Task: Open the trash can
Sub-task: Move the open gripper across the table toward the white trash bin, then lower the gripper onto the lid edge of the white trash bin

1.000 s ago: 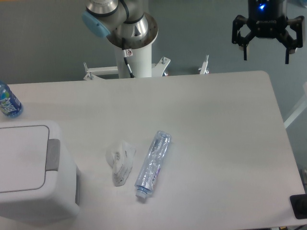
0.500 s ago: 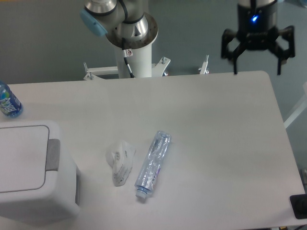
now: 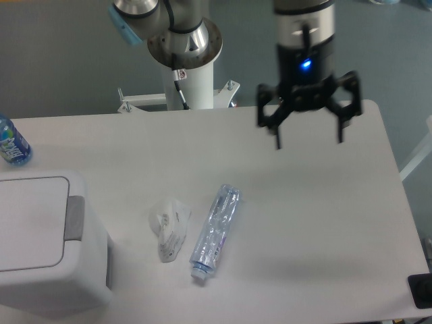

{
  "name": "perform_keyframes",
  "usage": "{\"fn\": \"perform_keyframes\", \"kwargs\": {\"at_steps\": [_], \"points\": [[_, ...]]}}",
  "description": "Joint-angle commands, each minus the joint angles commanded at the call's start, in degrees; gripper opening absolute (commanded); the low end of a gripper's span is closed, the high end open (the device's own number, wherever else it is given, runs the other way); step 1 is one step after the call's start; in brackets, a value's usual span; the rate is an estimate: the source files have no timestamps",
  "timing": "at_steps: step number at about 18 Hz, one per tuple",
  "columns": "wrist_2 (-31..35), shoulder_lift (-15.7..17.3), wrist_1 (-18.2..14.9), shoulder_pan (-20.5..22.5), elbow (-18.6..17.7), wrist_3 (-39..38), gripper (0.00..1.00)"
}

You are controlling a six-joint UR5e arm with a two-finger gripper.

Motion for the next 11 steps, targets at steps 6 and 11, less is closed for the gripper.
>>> {"fn": "perform_keyframes", "kwargs": {"at_steps": [6, 11], "points": [[-0.35, -1.15, 1.76, -6.51, 0.09, -14.25, 1.00], [-1.23, -3.51, 5.54, -10.64, 0.09, -20.94, 1.00]]}}
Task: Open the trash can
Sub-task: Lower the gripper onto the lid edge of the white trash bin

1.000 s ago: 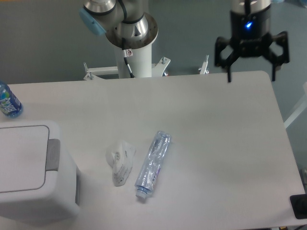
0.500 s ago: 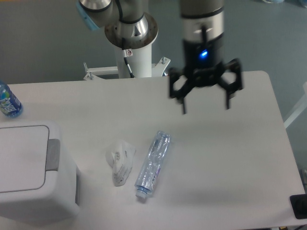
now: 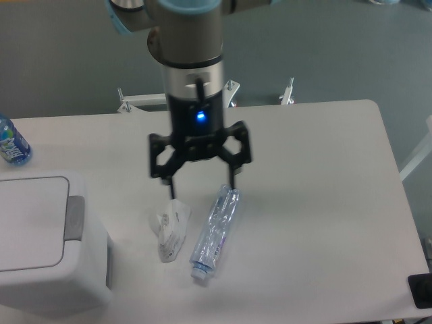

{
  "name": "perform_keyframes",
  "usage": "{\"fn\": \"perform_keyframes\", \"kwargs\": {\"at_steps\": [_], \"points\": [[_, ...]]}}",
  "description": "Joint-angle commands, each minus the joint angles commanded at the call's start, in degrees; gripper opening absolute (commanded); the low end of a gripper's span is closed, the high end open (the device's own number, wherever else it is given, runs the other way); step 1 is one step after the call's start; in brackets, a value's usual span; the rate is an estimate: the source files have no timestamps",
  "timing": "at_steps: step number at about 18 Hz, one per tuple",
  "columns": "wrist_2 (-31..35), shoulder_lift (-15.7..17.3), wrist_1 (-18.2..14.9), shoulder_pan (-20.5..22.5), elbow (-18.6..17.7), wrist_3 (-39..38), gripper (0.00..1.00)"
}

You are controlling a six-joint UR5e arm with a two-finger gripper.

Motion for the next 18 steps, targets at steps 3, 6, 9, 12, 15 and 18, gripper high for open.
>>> {"fn": "perform_keyframes", "kwargs": {"at_steps": [3, 6, 9, 12, 15, 18], "points": [[-0.26, -0.36, 0.00, -2.11, -0.26, -0.70, 1.00], [-1.84, -0.36, 0.00, -3.00, -0.61, -1.05, 1.00], [-3.77, -0.53, 0.00, -4.14, -0.88, -2.55, 1.00], [-3.87, -0.53, 0.00, -4.67, -0.97, -2.90, 1.00], [-3.87, -0.62, 0.00, -5.28, -0.97, -4.48, 1.00], [-3.87, -0.71, 0.00, -5.37, -1.32, -4.75, 1.00]]}}
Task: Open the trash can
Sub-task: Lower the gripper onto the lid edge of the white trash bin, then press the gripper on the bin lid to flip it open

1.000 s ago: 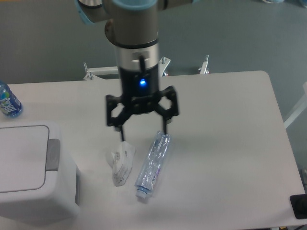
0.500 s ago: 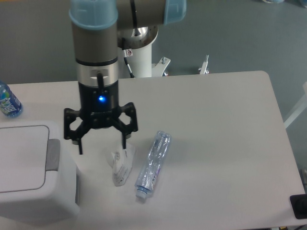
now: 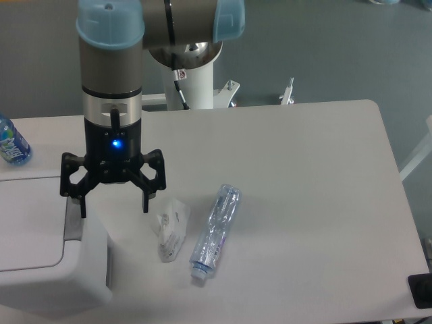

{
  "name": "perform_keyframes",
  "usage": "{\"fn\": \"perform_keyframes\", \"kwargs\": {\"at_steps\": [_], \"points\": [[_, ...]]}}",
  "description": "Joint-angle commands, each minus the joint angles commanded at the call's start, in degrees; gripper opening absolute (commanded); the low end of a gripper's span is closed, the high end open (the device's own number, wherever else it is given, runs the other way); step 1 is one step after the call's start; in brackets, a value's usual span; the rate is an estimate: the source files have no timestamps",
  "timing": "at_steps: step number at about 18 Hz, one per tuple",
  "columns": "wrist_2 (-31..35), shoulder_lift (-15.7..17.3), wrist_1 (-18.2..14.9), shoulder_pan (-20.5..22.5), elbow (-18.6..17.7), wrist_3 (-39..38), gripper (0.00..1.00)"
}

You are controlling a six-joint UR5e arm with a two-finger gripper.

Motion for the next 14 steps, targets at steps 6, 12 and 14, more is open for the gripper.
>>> {"fn": "perform_keyframes", "kwargs": {"at_steps": [6, 12, 14], "points": [[0.09, -0.79, 0.00, -0.44, 0.00, -0.79, 1.00], [0.00, -0.88, 0.00, -0.62, -0.09, -0.79, 1.00], [0.00, -1.14, 0.00, -0.62, -0.09, -0.97, 1.00]]}}
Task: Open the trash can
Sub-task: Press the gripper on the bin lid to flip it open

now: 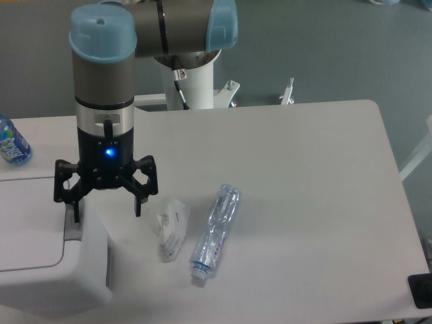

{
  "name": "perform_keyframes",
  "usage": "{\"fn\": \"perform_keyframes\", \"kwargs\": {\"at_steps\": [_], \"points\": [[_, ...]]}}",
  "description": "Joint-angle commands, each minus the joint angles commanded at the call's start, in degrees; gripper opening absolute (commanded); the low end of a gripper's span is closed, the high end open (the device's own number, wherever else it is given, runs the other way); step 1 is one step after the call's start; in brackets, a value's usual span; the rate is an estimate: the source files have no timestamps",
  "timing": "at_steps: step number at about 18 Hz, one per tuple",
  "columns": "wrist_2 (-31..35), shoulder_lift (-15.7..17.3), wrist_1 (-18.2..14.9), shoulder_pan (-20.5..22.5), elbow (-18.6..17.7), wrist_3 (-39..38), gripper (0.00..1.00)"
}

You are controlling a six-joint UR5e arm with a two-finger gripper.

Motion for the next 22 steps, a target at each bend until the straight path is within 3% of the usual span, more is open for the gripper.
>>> {"fn": "perform_keyframes", "kwargs": {"at_steps": [22], "points": [[0.09, -0.79, 0.00, -0.62, -0.18, 0.09, 1.00]]}}
